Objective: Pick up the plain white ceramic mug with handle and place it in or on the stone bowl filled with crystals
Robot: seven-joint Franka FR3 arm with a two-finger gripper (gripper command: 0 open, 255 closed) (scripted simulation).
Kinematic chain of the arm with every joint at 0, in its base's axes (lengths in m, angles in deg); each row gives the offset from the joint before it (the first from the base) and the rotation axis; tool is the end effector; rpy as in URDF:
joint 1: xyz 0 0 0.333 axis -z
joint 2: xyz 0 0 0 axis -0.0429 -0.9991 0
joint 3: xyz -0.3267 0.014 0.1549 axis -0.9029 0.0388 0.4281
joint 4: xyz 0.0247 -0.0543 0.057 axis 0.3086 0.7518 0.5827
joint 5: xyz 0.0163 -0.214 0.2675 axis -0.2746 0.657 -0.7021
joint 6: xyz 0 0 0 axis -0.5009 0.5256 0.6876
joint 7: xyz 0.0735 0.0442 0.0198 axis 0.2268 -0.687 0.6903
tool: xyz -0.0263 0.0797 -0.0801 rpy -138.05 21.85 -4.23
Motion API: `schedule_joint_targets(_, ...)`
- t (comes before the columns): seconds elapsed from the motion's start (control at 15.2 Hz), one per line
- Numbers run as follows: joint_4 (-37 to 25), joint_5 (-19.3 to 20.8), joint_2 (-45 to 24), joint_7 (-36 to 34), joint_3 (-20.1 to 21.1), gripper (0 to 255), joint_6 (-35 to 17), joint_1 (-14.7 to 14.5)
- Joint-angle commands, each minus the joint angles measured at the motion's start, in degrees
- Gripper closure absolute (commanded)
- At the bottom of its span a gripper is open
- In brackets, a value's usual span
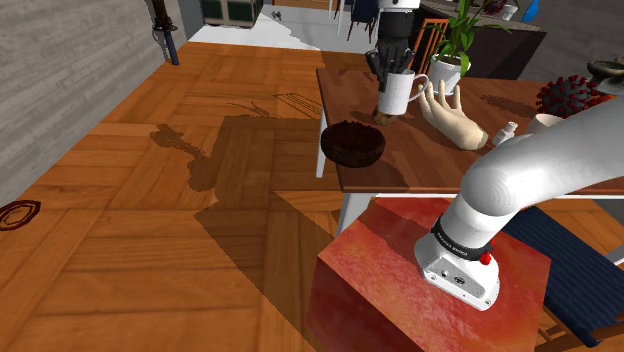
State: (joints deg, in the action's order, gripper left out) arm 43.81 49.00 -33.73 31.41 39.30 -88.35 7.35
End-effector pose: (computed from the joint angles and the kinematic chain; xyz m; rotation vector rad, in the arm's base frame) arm 0.2898 -0.0535 0.5721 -3.0194 0.7610 0.2657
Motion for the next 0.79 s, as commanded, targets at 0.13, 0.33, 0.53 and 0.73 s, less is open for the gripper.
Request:
schedule_joint_targets(0.13,-6.79,-2.22,-6.39,-4.31,3.22,255,0.21,-1.75)
schedule_joint_targets(0.33,-4.48,-2.26,-6.39,-4.22,3.26,255,-2.10,-1.77)
schedule_joint_targets(0.53,-2.27,-2.29,-6.51,-4.13,3.31,255,-4.42,-1.78)
schedule_joint_targets(0.73,-0.15,-2.33,-6.74,-4.05,3.36,255,-6.77,-1.80)
